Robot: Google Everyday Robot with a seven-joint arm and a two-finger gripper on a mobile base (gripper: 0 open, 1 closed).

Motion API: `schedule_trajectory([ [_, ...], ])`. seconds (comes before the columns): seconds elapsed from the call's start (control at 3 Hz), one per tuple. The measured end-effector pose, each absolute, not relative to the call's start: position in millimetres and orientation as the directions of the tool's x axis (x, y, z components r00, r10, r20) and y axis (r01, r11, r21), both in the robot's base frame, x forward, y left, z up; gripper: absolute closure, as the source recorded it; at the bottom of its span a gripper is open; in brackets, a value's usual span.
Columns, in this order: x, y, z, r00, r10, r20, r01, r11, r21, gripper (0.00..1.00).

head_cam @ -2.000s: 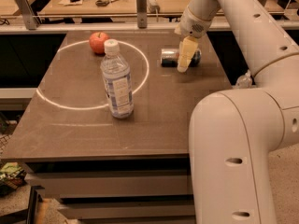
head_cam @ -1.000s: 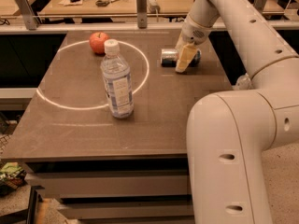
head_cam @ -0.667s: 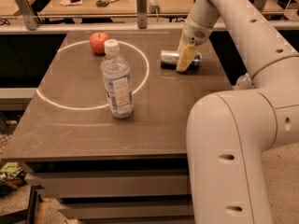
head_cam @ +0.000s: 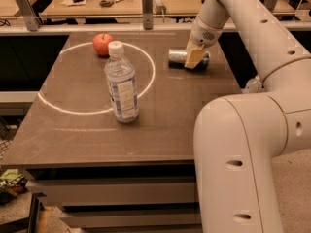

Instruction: Place redbull can upright

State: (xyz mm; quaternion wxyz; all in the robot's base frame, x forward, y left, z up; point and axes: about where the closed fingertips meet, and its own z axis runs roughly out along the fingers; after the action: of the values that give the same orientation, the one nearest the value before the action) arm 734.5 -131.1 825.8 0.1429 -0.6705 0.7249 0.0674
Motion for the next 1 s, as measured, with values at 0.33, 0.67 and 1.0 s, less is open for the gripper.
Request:
schedule_trajectory([
  [0.33, 731, -123, 852, -0.03, -0.898, -0.439, -0.987, 0.097, -0.131, 1.0],
  [0.67, 720, -112, 908, 0.041, -0.761, -0.647, -0.975, 0.111, -0.192, 1.0],
  [1.0, 713, -109, 931, 0.049, -0.559, -0.828, -0.975, 0.152, -0.16, 1.0],
])
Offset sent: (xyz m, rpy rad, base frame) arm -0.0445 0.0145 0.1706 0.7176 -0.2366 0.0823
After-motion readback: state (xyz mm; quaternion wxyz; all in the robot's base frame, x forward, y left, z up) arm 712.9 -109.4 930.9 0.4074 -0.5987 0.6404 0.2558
